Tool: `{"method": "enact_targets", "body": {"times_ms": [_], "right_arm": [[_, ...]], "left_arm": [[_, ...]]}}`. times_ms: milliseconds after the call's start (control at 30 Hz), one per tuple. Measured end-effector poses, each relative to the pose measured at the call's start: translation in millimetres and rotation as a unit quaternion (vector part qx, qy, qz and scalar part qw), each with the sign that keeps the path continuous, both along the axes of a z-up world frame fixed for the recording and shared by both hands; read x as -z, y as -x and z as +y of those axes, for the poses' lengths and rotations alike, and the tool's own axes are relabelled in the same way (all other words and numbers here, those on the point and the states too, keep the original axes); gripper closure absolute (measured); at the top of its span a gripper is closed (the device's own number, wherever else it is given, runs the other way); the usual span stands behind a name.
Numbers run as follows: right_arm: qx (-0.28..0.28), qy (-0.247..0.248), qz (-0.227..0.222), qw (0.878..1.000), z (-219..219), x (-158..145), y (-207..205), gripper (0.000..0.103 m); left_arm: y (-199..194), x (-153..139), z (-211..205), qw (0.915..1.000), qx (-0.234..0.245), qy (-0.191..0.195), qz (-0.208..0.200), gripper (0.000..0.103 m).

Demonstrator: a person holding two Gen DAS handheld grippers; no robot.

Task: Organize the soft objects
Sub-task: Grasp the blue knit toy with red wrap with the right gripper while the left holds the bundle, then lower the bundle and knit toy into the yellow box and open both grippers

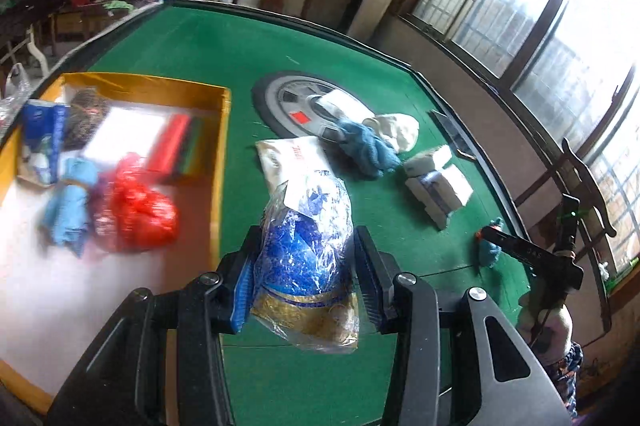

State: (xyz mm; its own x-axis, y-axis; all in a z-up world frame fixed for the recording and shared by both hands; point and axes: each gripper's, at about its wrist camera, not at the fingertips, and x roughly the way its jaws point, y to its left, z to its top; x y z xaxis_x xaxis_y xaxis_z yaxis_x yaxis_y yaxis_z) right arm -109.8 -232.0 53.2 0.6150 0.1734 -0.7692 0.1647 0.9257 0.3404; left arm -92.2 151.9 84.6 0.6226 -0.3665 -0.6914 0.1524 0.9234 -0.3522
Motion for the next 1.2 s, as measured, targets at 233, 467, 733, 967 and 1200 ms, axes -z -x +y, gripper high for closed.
{"method": "enact_targets", "body": {"times_ms": [233,467,733,967,1200], "right_arm": [[0.003,0.022,0.008,1.0,2.8,-0.2,11.0,0.068],[-0.026,0.022,-0.028,0.999,28.7,-34.6,24.3,0.068],[-0.121,0.016,-0.059,0.991,107.7,-67.1,8.1,0.068],[-0.219,0.009,-0.065,0.973,201.8,-69.5,-13.0,0.068],[-0.338,-0.024,-0.028,0.94,312.5,-56.8,-32.0,0.068]], "left_arm": [[-4.1,18.7,83.5,0.9923,-0.101,-0.052,0.05,0.061],[-23.9,40.6,125.0,0.9829,-0.148,-0.061,0.092,0.06],[-28.4,60.4,141.7,0.9756,-0.164,-0.079,0.122,0.06],[-15.4,53.7,172.4,0.98,-0.177,-0.02,0.088,0.047],[23.2,29.8,186.9,0.9771,-0.211,0.022,0.02,0.04]]}}
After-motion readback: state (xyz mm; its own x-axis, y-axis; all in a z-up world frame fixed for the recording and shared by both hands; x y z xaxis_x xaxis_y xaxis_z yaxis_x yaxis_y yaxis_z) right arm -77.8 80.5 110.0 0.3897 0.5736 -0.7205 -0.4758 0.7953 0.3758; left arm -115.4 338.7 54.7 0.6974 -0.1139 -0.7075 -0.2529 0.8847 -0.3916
